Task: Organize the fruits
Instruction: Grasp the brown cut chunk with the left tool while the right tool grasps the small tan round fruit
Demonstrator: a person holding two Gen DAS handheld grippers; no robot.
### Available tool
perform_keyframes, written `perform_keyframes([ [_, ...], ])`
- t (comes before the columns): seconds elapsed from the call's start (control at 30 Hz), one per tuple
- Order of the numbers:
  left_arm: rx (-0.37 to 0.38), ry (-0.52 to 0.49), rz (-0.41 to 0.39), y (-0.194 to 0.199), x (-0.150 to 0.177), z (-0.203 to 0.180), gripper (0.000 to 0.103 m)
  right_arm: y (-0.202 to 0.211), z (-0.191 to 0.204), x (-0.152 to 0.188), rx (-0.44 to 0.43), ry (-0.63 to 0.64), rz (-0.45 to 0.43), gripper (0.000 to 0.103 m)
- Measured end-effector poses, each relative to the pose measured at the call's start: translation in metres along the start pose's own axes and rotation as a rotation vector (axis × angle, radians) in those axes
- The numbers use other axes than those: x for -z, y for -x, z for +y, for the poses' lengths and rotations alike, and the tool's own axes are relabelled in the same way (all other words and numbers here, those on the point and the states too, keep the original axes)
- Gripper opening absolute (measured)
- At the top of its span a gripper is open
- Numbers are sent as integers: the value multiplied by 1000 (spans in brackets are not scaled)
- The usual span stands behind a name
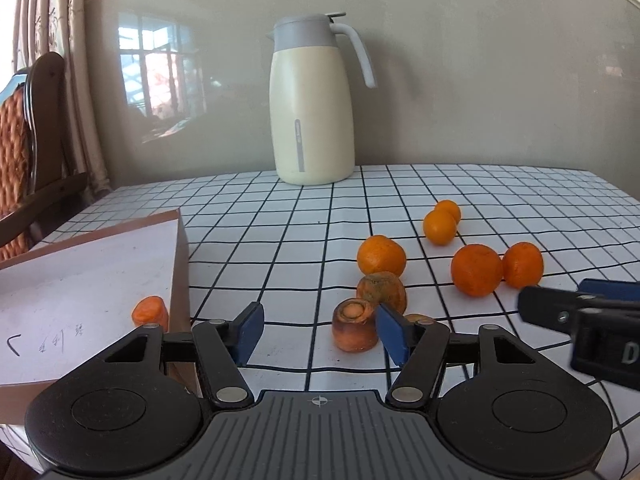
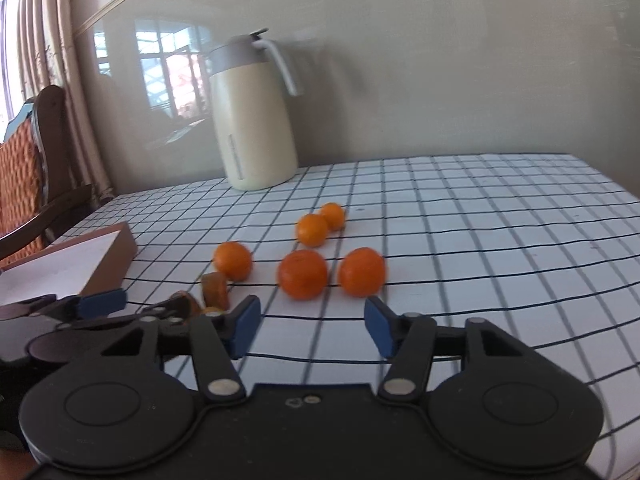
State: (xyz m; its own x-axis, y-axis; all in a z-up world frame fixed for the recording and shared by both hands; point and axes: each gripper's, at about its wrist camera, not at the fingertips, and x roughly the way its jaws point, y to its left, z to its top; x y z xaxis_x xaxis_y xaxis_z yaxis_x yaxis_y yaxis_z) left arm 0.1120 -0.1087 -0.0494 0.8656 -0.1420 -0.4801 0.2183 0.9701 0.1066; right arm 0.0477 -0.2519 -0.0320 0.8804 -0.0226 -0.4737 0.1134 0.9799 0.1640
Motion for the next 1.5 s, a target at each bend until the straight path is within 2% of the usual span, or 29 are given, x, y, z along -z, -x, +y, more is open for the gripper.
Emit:
perform_keyframes([
  [0.17,-43,-24,-23,5,0,5,63,-13,15,1,-22,15,18,43],
  [0.3,-57,-9,-20,6,-1,14,63,-25,24,3,-51,9,44,34],
  [0.53,-64,11,-14,8,-1,28,60,-33,34,2,-90,0,54,28],
  [0.73,-56,31,-26,13,-1,32,60,-33,31,-1,-120,-56,40,27],
  [0.87,-62,16,-30,13,0,31,57,-43,28,1,-139,-98,83,27],
  [1.1,-68,-9,-19,8,-1,28,56,-47,29,3,-115,-85,103,24],
  [1.2,-57,-11,0,2,0,24,57,-46,29,3,-106,-63,103,19],
  [1.5,-13,3,13,-16,-2,8,57,-33,12,6,-30,-38,85,18],
])
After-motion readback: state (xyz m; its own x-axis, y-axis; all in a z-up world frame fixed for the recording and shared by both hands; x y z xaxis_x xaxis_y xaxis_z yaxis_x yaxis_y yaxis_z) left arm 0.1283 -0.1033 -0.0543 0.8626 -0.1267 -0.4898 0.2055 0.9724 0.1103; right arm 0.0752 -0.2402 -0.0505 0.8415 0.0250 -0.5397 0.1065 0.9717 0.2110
